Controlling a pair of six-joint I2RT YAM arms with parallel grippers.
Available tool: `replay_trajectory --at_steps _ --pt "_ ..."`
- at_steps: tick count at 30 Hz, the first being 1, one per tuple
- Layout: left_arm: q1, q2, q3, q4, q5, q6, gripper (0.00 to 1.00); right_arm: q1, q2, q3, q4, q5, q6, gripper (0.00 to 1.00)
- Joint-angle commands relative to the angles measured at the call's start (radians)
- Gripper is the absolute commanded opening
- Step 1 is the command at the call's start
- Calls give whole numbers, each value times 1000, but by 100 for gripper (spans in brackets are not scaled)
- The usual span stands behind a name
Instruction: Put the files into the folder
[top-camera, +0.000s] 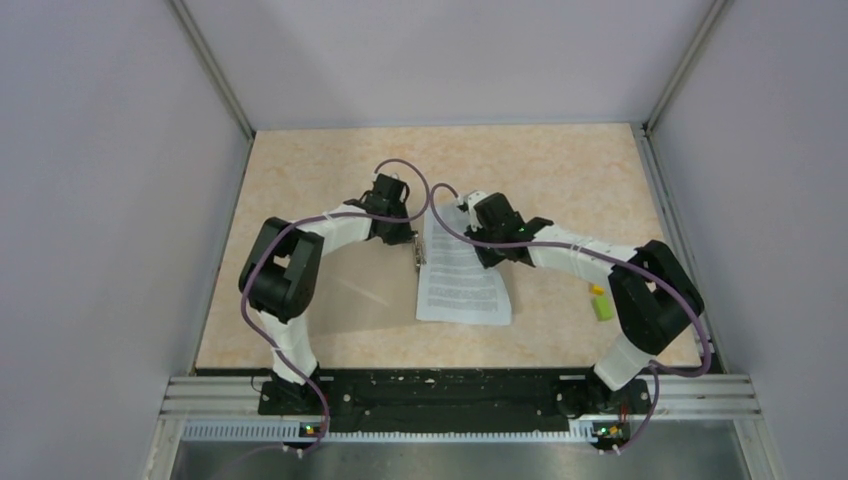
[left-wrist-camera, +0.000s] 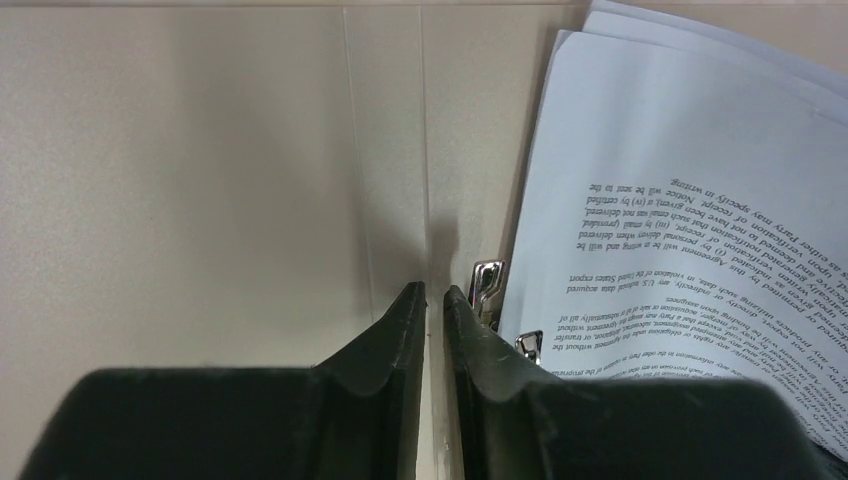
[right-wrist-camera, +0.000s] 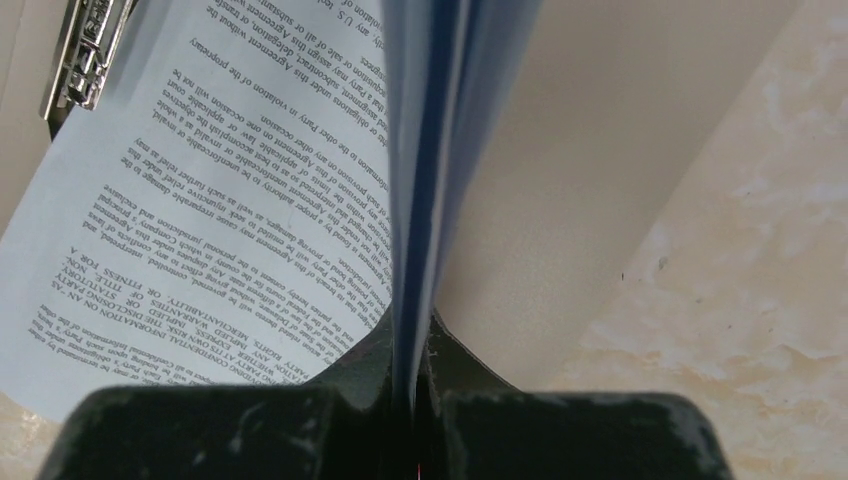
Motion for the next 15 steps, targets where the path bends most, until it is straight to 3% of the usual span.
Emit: replay_trajectory --at_steps 1,8,15 --pt "1 34 62 -30 9 32 18 12 30 79 2 -4 -25 0" --pt "7 53 104 -58 1 47 17 8 78 132 -36 54 -36 0" --pt "28 -40 21 -44 -23 41 25 0 88 135 -33 66 -30 0"
